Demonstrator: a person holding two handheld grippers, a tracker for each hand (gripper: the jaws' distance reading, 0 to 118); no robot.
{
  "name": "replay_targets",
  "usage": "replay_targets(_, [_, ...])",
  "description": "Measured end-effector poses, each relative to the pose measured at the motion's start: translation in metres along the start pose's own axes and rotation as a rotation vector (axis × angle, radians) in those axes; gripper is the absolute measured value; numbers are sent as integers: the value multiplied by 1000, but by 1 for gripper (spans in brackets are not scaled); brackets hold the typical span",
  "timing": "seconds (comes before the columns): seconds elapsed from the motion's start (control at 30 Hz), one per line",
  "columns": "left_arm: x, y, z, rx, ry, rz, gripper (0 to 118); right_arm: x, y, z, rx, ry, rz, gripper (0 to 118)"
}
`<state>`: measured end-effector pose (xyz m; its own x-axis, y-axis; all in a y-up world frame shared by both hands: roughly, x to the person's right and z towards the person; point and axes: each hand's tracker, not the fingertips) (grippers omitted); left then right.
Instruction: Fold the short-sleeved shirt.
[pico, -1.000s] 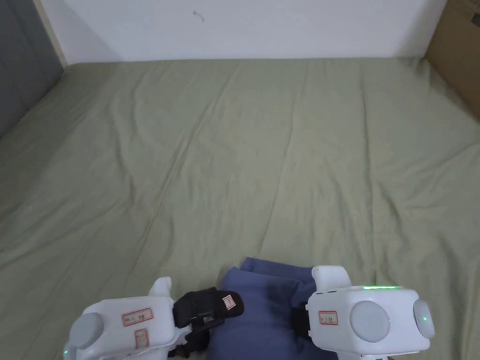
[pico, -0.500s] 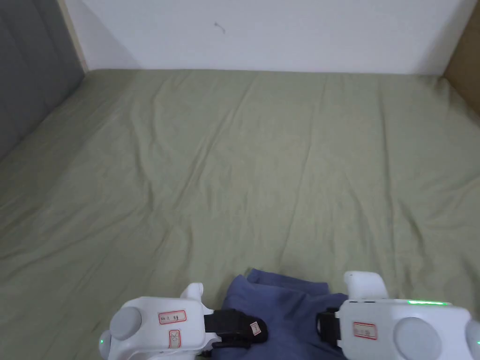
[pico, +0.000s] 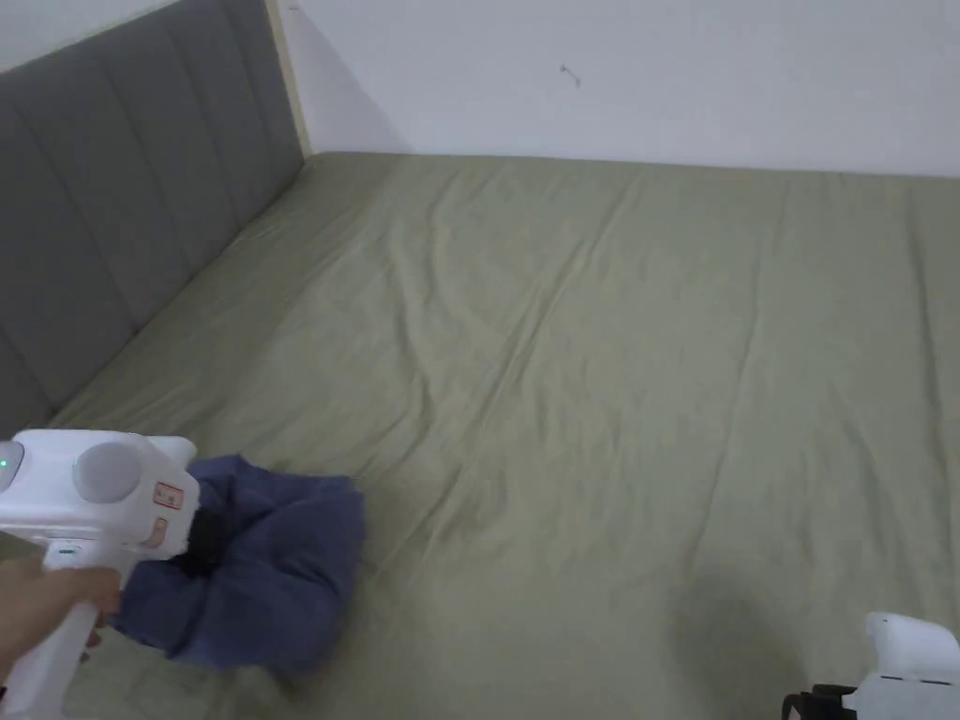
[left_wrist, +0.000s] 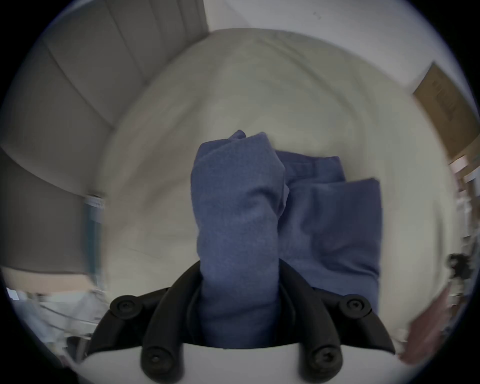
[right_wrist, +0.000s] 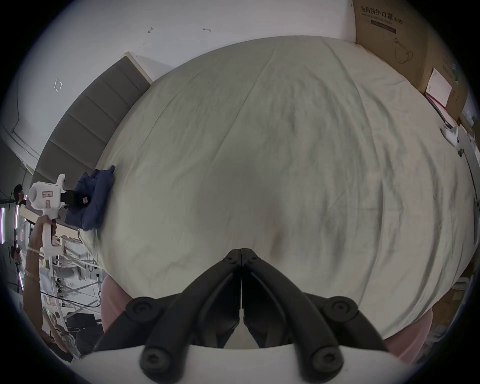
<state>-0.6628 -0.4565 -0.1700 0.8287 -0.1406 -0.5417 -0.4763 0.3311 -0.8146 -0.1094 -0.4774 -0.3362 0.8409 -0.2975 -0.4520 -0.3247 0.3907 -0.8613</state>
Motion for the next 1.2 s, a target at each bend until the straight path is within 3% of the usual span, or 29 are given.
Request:
replay_targets(0.03, [-4,2,-5,-5,87,-39,35,-1,0,-2,-5,5,0,0])
replay_targets(0.07, [-8,3,-8,-6,142,-62,62,-2,0,-3,-11,11,1,0])
replay_targets(0.13, [-15,3,-15,-19,227,-91,96,-4,0,-5,-16,15,5,0])
replay_targets(0.17, [-16,2,-17,-22,257,-86,102,-4,0,-6,-19,13,10,0])
replay_targets(0.27, [-20,-2,-8,9,287,-16,102,-3,0,-6,-24,11,16,0])
replay_targets(0.33, [-23,-4,0,28,231,41,90,-2,0,-8,-30,13,11,0])
replay_targets(0.4, [-18,-8,13,55,161,73,23,-1,-1,-7,-32,9,8,0])
replay_targets(0.43, [-15,-9,23,83,131,78,0,-1,-1,-6,-30,11,7,0])
replay_targets(0.63, [48,-25,84,228,-92,40,0,1,-5,8,1,36,16,0])
replay_targets(0.77, [108,-49,128,367,-122,46,0,1,-7,28,69,43,38,0])
replay_targets(0.97, [189,-81,194,598,-205,16,0,-7,-3,78,285,-67,105,0])
replay_targets(1.07, [228,-93,225,722,-133,-22,0,-9,8,111,394,-100,115,0])
replay_targets(1.13, [250,-103,244,808,-115,-58,0,-14,13,131,481,-178,162,0])
replay_targets(1.2, [264,-110,258,868,-120,-40,0,-19,18,152,551,-220,157,0])
